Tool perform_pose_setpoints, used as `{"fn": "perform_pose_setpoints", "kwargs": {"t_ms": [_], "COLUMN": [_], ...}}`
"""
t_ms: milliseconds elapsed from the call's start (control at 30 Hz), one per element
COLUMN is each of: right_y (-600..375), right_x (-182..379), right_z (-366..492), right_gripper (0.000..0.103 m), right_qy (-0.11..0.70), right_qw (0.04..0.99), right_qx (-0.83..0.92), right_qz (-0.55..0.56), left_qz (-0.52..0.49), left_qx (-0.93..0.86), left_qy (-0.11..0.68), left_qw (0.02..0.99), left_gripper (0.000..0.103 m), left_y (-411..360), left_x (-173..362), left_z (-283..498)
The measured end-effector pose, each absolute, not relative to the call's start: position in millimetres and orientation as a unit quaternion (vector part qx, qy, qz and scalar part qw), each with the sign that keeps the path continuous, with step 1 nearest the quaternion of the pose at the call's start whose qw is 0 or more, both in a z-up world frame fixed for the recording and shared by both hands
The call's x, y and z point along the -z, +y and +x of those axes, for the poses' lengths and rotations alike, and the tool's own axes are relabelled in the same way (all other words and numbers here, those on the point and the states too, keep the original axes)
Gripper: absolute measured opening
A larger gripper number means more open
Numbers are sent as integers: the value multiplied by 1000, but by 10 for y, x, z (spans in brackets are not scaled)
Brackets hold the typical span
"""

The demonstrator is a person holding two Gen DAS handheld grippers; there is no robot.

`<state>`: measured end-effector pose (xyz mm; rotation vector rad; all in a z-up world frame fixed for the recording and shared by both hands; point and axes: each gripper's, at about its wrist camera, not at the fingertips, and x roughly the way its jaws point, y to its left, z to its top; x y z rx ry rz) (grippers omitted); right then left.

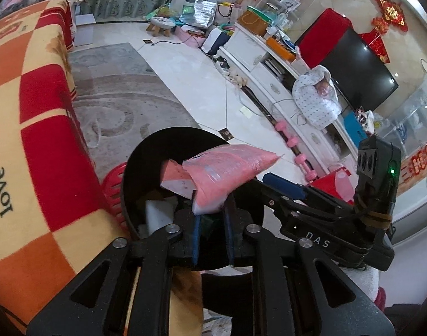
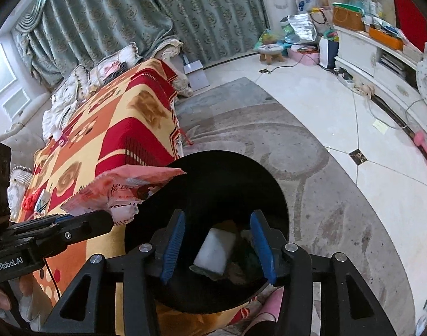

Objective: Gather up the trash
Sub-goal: 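Open both tools to drop the pink packet and green pouch into the bin, then move both tools back over the remaining trash on the bed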

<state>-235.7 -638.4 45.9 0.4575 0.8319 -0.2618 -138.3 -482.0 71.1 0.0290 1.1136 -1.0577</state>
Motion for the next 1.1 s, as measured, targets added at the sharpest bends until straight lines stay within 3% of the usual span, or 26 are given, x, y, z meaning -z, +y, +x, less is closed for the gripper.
{"fn": "perform_pose_setpoints", "kwargs": {"t_ms": [33, 100, 533, 800, 1100], "right_y": [-6391, -6406, -6295, -5976, -5443], "right_x": [-458, -450, -437, -459, -454], "right_z": [-2364, -2374, -2321, -2159, -1894], "right_gripper": [47, 47, 50, 58, 59], "right_qy": [400, 400, 411, 421, 434], "right_qw": [881, 880, 880, 884, 886], "right_qx": [127, 129, 113, 84, 35], "right_qz": [220, 221, 208, 187, 158], "left_qz": [10, 2, 25, 38, 43], "left_qx": [479, 478, 415, 358, 300], "left_qy": [507, 511, 498, 481, 469], "left_qw": [717, 714, 761, 800, 830], "left_gripper": [35, 50, 50, 50, 50], "left_y": [-4815, -4807, -4467, -4061, -3491], "left_x": [-702, -697, -756, -724, -710], "left_z": [-1375, -1365, -1300, -1239, -1098]}}
